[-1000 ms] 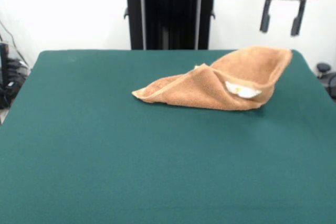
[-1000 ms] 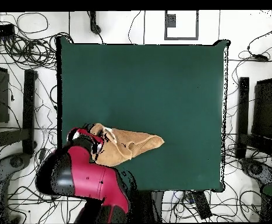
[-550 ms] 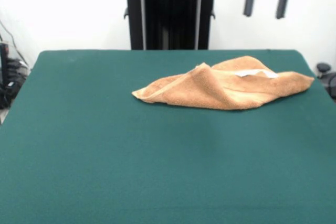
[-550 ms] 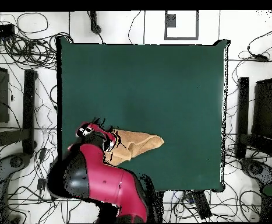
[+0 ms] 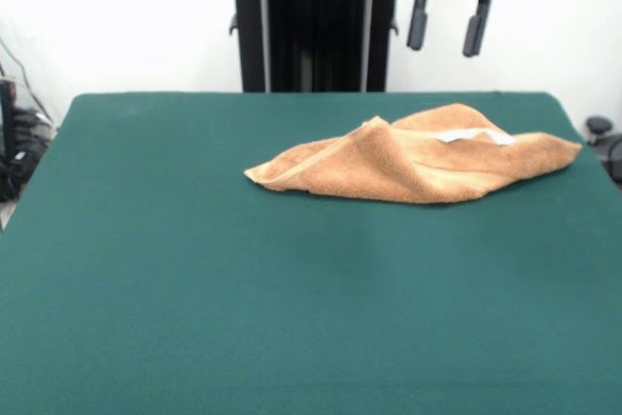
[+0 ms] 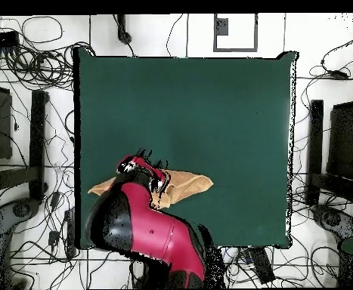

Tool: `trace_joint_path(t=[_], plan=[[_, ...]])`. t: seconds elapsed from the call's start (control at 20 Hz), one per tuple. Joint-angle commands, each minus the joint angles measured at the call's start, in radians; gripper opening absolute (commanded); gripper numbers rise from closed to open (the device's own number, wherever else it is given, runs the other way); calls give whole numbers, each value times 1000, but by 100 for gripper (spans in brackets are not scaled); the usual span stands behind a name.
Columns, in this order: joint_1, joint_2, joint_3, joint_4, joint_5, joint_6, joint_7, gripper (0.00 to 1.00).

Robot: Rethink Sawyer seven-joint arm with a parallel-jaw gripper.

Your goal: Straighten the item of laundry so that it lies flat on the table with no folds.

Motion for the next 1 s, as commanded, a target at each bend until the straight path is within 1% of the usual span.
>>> trace_joint_path(t=[0.05,0.35,0.6,0.7,0.75,1.0], plan=[[-12,90,136,84,-70,-36,132,100],[-84,116,190,102,-131,-123,155,100],[-107,113,207,108,-167,-152,167,100],[-137,113,237,114,-206,-179,163,100],[-152,112,252,113,-226,-178,161,0],[-128,111,226,123,-193,-184,201,0]])
